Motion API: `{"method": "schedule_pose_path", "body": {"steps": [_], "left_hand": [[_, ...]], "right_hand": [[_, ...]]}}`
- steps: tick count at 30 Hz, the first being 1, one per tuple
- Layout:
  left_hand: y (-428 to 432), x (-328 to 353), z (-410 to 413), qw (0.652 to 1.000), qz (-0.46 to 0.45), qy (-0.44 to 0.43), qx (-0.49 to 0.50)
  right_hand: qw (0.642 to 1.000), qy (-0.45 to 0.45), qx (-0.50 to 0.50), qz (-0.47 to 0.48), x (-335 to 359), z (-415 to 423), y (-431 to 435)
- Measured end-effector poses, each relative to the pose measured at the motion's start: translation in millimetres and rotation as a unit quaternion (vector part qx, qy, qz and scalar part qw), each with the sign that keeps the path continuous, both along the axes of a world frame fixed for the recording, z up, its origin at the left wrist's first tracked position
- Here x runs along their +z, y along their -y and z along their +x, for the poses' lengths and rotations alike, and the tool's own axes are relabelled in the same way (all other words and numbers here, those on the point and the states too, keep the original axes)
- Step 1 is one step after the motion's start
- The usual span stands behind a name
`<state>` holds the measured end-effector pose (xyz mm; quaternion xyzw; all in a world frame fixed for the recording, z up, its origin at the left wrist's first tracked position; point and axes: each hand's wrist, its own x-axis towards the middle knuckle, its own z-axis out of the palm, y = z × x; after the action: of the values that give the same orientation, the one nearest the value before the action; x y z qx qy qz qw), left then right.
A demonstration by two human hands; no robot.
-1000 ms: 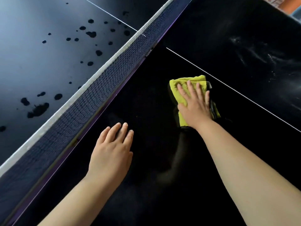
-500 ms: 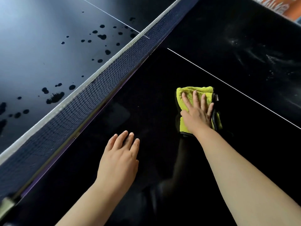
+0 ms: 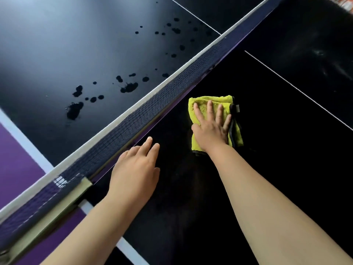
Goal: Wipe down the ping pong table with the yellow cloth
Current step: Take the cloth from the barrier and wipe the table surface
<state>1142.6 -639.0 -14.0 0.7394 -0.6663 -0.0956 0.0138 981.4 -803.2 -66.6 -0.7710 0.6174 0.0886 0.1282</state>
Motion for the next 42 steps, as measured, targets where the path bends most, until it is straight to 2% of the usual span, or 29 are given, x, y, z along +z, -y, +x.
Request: {"method": "schedule_pose_path", "body": {"steps": [8,16,27,36,42], "left_hand": [[-85.1,21.8,71.6,0.998,0.034,-0.024,0.042],[-147.5,24.1,96.4,0.998,0.041,-0.032,0.022],[-131.5,25.5,72.9,0.997,0.073,-0.009,0.03],[-85.1,10.0,5.8,0.994,0.096,-0.025,0.04],[-85.8,2.0,-17.7,0.993,0.078,-0.059,0.059]], "right_hand": [[0.995,0.007,0.095,0.003,5.8,107.0,-99.8],[0.983,-0.009,0.18,0.015,8.5,145.5,-208.4],[0.977,-0.006,0.214,0.001,9.1,94.3,-172.1],[0.991,-0.031,0.127,-0.029,2.3,-6.6,-85.8],[0.998,-0.051,-0.02,-0.032,2.5,-74.2,-53.0]]}}
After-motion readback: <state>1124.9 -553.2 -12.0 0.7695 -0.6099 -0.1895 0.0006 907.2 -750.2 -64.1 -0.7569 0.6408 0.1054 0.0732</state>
